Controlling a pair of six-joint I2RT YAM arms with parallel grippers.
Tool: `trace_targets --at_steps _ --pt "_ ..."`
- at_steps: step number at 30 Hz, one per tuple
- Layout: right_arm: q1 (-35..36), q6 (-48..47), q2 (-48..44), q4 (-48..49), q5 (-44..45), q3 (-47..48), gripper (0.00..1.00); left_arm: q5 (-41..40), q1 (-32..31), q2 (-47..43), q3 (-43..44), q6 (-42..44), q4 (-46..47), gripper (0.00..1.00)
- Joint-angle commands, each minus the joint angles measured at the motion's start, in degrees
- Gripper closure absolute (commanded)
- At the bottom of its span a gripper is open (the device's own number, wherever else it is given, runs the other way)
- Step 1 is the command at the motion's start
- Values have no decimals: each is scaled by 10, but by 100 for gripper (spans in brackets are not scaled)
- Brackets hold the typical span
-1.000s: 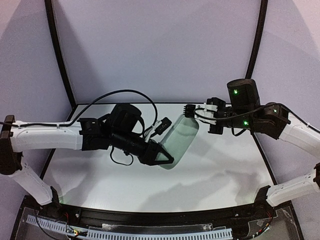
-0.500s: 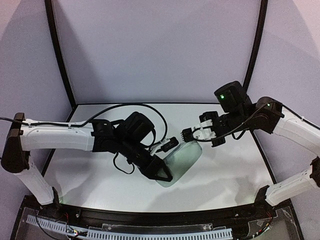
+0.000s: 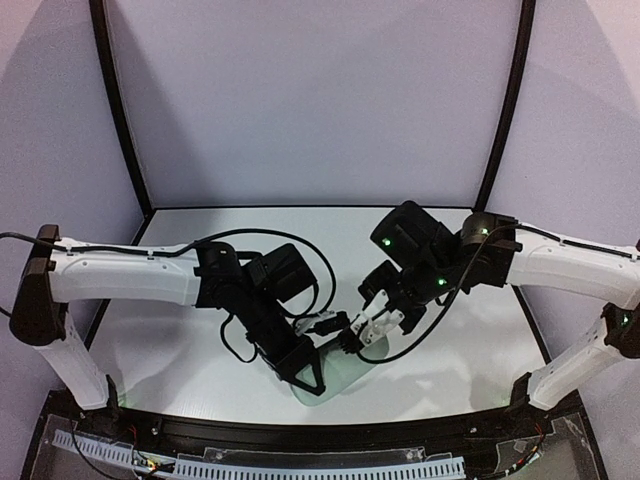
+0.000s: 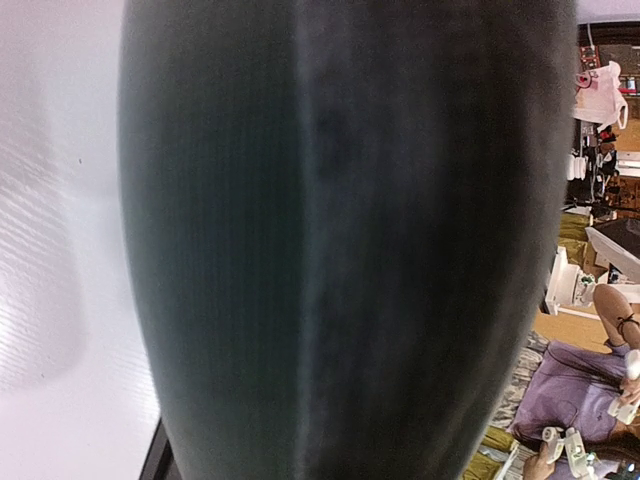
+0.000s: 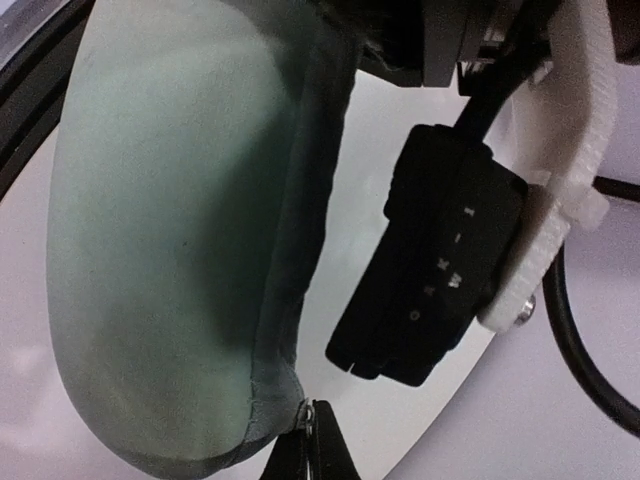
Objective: Open the umbrella
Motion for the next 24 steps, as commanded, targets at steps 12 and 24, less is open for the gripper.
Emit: trace_targets --at_steps 12,24 --pt "63 127 -7 348 -223 3 100 -46 -3 10 -2 -83 136 99" --pt "62 161 -34 371 -142 -16 100 -95 -3 -8 -25 -102 183 99"
